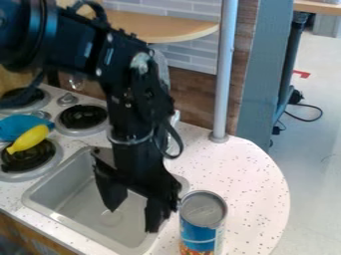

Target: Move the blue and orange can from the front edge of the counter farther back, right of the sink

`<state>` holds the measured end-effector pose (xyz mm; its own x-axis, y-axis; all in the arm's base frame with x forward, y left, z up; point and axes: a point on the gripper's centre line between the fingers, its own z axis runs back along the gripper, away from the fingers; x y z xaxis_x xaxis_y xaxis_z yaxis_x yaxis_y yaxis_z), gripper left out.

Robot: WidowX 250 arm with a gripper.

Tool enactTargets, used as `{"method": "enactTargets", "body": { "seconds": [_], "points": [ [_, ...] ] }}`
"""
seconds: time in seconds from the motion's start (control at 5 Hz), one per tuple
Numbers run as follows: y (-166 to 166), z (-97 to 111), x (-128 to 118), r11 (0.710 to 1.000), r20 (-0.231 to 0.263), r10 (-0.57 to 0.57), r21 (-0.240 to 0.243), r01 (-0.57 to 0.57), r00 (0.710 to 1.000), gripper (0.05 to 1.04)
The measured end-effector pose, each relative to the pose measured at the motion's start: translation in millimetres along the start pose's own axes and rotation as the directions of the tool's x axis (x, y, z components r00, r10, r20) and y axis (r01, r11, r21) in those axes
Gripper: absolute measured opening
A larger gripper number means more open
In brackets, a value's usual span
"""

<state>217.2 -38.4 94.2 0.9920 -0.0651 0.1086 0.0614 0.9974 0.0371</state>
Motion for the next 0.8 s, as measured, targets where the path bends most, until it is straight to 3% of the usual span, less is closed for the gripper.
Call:
{"method": "enactTargets", "body": {
  "seconds": [0.4, 0.8],
  "points": [
    [-13.3, -21.5, -12.7, 1.000, 0.021, -0.014, 0.009, 0.014, 1.000, 1.000],
    [-23.6, -51.8, -27.5, 0.999, 0.000, -0.014, 0.031, 0.014, 1.000, 1.000]
  ]
}}
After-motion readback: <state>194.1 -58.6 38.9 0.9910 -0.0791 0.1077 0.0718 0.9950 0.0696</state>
